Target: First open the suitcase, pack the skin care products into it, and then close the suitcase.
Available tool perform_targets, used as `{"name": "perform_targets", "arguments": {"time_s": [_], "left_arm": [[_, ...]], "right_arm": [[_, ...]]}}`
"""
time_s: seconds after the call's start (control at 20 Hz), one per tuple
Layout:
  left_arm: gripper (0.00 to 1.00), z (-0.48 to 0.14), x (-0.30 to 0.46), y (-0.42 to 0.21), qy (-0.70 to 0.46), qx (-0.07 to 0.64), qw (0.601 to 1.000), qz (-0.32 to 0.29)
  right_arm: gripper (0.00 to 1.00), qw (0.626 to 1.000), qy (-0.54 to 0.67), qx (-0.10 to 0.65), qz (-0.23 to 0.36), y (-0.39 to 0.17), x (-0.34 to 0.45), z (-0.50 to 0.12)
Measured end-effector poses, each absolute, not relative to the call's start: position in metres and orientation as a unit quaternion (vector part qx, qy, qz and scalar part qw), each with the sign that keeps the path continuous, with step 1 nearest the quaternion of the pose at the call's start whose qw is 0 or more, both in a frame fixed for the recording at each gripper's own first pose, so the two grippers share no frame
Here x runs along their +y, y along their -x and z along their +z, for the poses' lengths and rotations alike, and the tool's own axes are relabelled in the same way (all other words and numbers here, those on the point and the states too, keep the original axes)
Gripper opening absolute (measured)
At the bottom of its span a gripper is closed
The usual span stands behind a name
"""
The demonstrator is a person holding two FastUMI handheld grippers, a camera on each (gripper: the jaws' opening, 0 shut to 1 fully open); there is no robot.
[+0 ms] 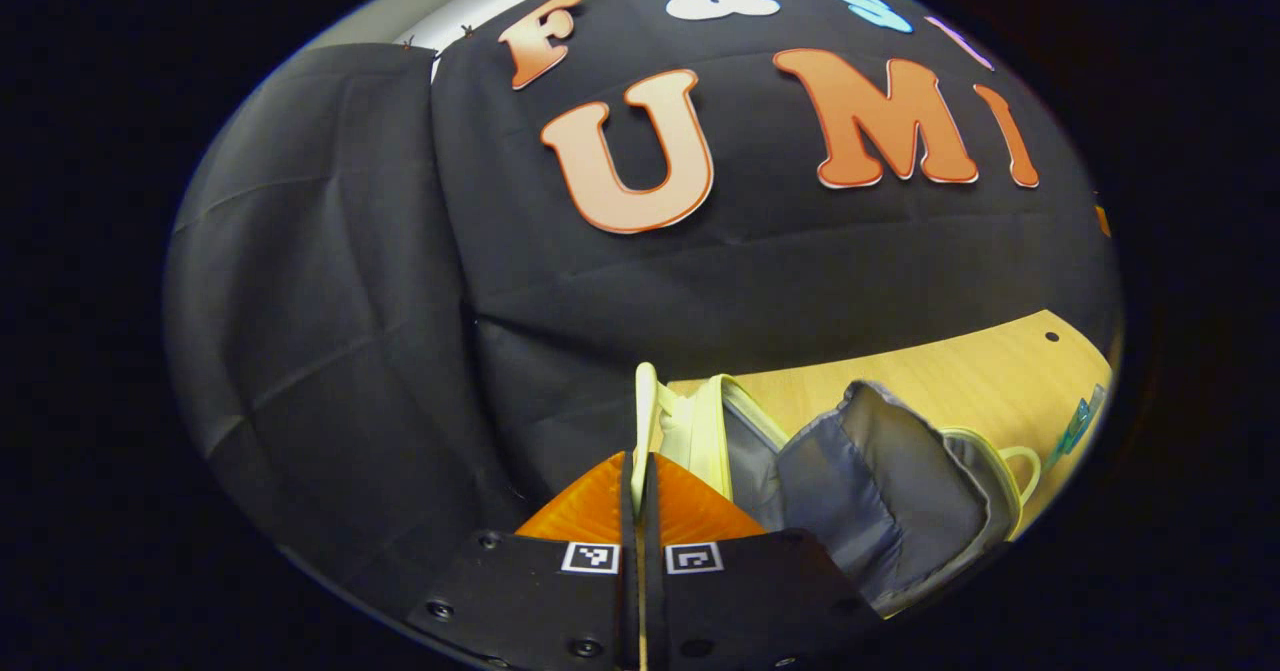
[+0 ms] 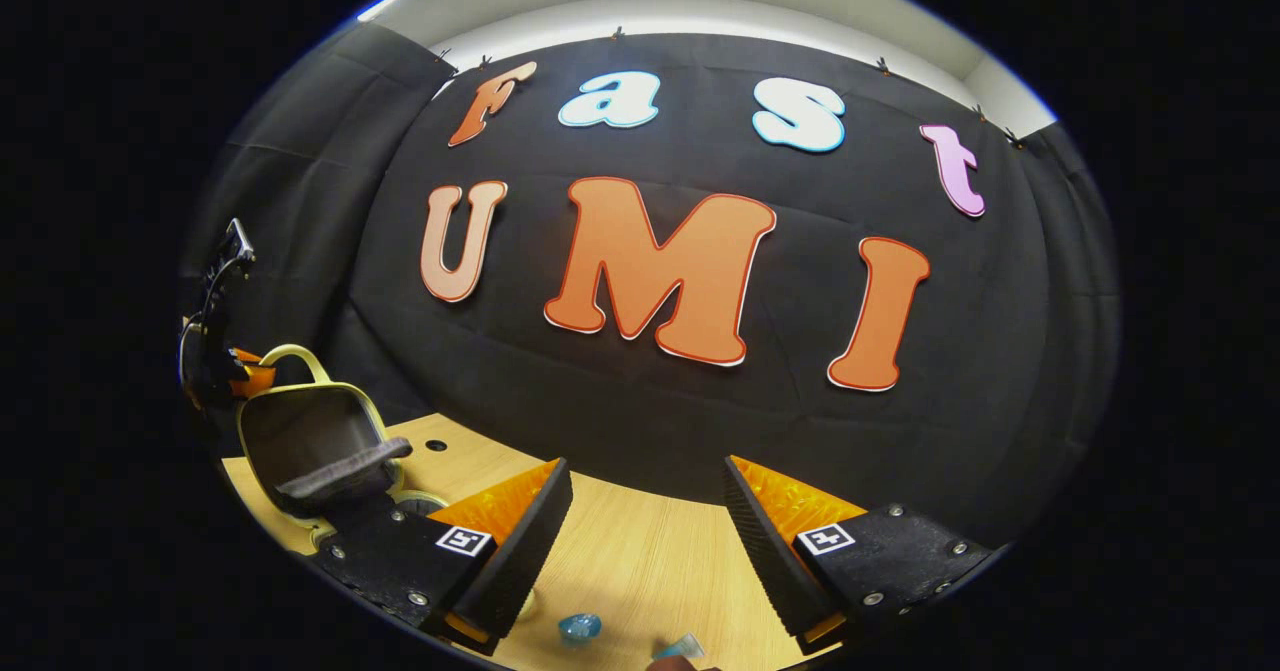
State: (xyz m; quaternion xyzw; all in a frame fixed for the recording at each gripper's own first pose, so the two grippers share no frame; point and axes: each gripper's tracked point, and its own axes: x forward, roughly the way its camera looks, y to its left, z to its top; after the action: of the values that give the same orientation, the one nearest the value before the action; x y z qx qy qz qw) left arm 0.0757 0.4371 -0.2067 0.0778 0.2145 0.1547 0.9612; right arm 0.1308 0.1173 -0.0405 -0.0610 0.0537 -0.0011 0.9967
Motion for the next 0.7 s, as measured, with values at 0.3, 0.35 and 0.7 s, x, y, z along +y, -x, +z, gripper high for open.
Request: {"name": "perform_targets", "arguments": {"time_s": [0.3,0.35,0.7], "left_arm": [[0.02,-0.300,0.515,-0.072,-0.059,0.311,0.932,0.179],[0.02,-0.320,0.518,-0.071,-0.059,0.329,0.925,0.180],[0.03,-0.379,0.524,-0.067,-0.022,0.383,0.904,0.186]], "right_arm": [[0.95,0.996,0.048,0.072,-0.009,-0.137,0.132,-0.050],[0.95,0.996,0.045,0.076,-0.011,-0.138,0.134,-0.052],[0.95,0.994,0.049,0.095,-0.022,-0.137,0.138,-0.061]]}}
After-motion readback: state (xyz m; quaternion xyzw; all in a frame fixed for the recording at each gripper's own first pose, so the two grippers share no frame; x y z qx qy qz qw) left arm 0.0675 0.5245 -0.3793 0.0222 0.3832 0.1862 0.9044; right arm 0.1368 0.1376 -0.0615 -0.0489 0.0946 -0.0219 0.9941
